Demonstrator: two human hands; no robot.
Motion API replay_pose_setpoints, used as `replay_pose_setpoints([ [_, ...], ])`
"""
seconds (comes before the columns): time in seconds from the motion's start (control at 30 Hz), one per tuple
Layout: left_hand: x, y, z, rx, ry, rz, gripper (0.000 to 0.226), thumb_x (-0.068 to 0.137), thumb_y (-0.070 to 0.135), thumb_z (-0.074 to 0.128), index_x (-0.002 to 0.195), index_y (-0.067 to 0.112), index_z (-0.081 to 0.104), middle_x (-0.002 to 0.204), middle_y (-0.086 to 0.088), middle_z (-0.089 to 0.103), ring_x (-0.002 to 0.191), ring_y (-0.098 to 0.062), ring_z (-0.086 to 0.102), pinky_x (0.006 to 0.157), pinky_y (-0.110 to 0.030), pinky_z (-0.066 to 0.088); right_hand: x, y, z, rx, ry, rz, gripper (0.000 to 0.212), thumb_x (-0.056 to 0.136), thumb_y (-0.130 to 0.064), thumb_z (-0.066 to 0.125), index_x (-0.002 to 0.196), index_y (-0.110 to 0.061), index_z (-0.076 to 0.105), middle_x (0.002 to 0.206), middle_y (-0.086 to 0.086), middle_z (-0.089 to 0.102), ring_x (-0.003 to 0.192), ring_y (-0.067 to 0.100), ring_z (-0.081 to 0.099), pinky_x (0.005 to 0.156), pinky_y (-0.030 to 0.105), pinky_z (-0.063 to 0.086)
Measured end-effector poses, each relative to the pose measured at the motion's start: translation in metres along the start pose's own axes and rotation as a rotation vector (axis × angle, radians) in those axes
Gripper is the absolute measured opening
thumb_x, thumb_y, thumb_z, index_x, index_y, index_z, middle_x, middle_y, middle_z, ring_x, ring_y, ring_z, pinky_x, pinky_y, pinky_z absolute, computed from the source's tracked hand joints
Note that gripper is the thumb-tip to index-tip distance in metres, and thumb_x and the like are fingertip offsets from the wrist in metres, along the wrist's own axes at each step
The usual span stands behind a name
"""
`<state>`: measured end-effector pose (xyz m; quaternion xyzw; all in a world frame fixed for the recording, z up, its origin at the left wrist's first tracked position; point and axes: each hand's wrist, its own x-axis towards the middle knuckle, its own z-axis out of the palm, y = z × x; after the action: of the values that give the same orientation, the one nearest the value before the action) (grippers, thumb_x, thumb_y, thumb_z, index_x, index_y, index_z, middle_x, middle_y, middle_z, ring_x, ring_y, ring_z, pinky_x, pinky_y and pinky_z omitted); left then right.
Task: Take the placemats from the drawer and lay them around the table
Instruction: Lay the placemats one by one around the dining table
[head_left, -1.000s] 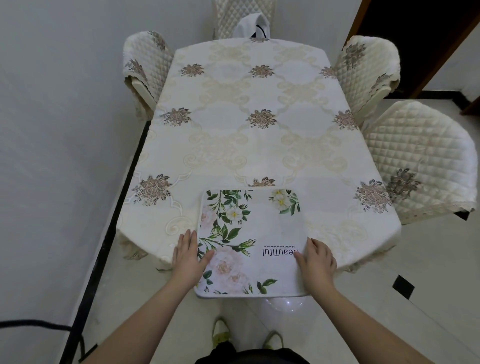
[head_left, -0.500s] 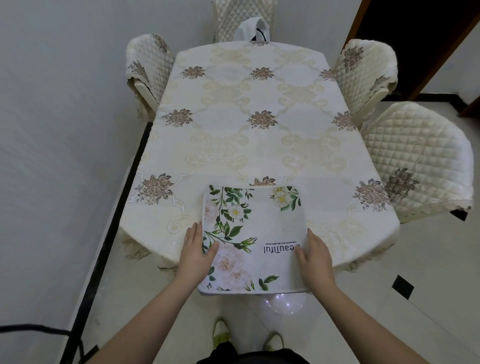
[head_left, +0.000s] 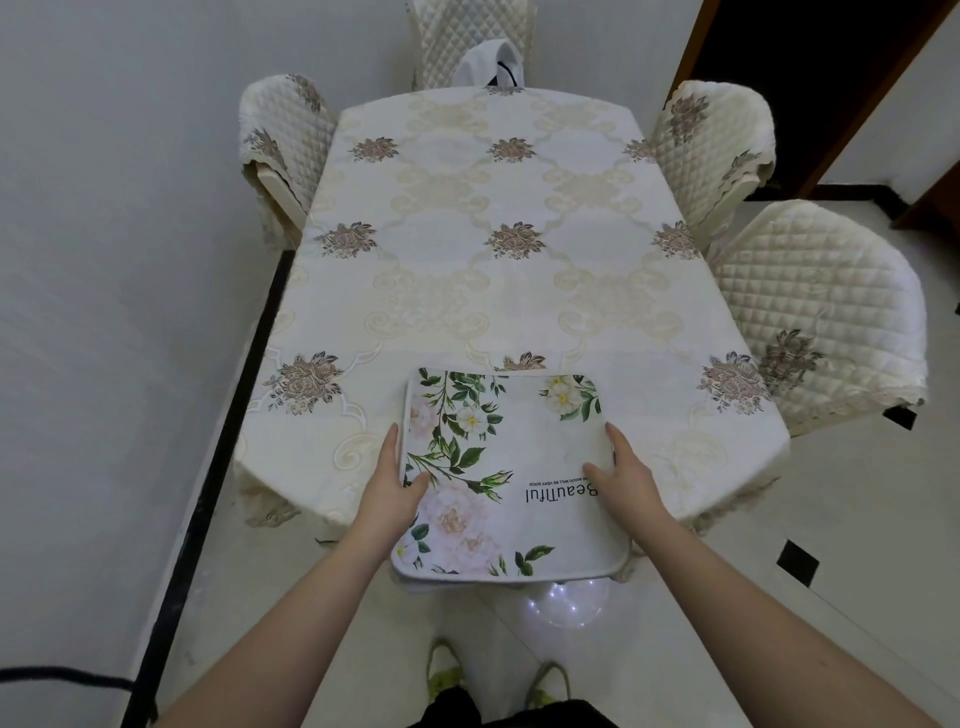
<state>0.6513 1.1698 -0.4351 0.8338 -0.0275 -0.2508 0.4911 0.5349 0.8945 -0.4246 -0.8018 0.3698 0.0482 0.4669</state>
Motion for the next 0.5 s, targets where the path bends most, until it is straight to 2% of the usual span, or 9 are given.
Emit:
replay_pose_setpoints([
  [0.07,-0.001,0.002,-0.002,-0.070,-0.023,0.000,0.076,0.098,0.013,0.057,0.155,0.041,0.014,0.152,0.008,0.038,0.112,0.002,0.056,0.075,-0.015,0.050,-0.004,0.003,0.001,0.045,0.011,0.011,0.072,0.094,-0.023,0.057,0.154,-0.029,0.018,0.146,0.004,0.048,0.123,0.026,0.053,0.101,0.039,0.045],
  [0.1,-0.002,0.003,-0.005,-0.105,-0.035,0.013,0.075,0.098,0.011,0.057,0.154,0.043,0.017,0.148,0.010,0.043,0.099,0.006,0.059,0.067,-0.015,0.051,-0.008,0.002,0.000,0.065,0.018,0.010,0.072,0.094,-0.023,0.057,0.154,-0.030,0.019,0.146,0.002,0.049,0.122,0.024,0.054,0.099,0.037,0.045],
  [0.13,-0.003,0.004,-0.009,-0.135,-0.047,0.027,0.075,0.097,0.011,0.057,0.153,0.045,0.020,0.146,0.007,0.049,0.095,0.004,0.062,0.066,-0.021,0.054,-0.011,0.002,-0.001,0.084,0.028,0.004,0.071,0.094,-0.022,0.058,0.154,-0.030,0.019,0.144,0.001,0.050,0.119,0.022,0.055,0.095,0.034,0.046],
  [0.2,-0.003,0.009,-0.017,-0.168,-0.066,0.038,0.074,0.096,0.012,0.060,0.150,0.048,0.024,0.134,0.003,0.062,0.101,-0.008,0.069,0.075,-0.038,0.059,-0.017,-0.001,-0.006,0.138,0.057,-0.003,0.071,0.094,-0.021,0.058,0.154,-0.030,0.021,0.137,-0.001,0.054,0.107,0.017,0.058,0.081,0.025,0.048],
  [0.27,-0.003,0.017,-0.023,-0.203,-0.085,0.036,0.074,0.095,0.011,0.062,0.150,0.046,0.026,0.121,-0.001,0.070,0.096,-0.015,0.073,0.078,-0.046,0.061,-0.024,-0.004,-0.013,0.193,0.090,-0.007,0.070,0.094,-0.020,0.060,0.153,-0.031,0.022,0.128,-0.001,0.058,0.095,0.011,0.060,0.068,0.016,0.043],
  [0.33,-0.003,0.028,-0.030,-0.250,-0.127,0.046,0.075,0.094,0.009,0.064,0.148,0.046,0.029,0.112,-0.004,0.074,0.093,-0.023,0.074,0.081,-0.051,0.059,-0.032,-0.007,-0.024,0.230,0.132,-0.025,0.070,0.093,-0.021,0.061,0.151,-0.034,0.023,0.123,-0.001,0.061,0.093,0.009,0.063,0.070,0.020,0.046],
  [0.4,-0.002,0.042,-0.035,-0.310,-0.182,0.057,0.076,0.092,0.008,0.067,0.145,0.049,0.032,0.113,-0.008,0.074,0.097,-0.031,0.073,0.083,-0.058,0.056,-0.042,-0.011,-0.035,0.279,0.175,-0.042,0.068,0.093,-0.022,0.062,0.149,-0.036,0.026,0.120,-0.002,0.064,0.095,0.011,0.067,0.077,0.028,0.050],
  [0.5,-0.001,0.065,-0.037,-0.371,-0.252,0.074,0.081,0.089,0.004,0.069,0.143,0.051,0.033,0.117,-0.012,0.071,0.099,-0.036,0.071,0.081,-0.062,0.056,-0.059,-0.015,-0.052,0.344,0.250,-0.072,0.063,0.093,-0.018,0.063,0.145,-0.034,0.032,0.112,-0.006,0.067,0.092,0.006,0.067,0.074,0.024,0.050],
])
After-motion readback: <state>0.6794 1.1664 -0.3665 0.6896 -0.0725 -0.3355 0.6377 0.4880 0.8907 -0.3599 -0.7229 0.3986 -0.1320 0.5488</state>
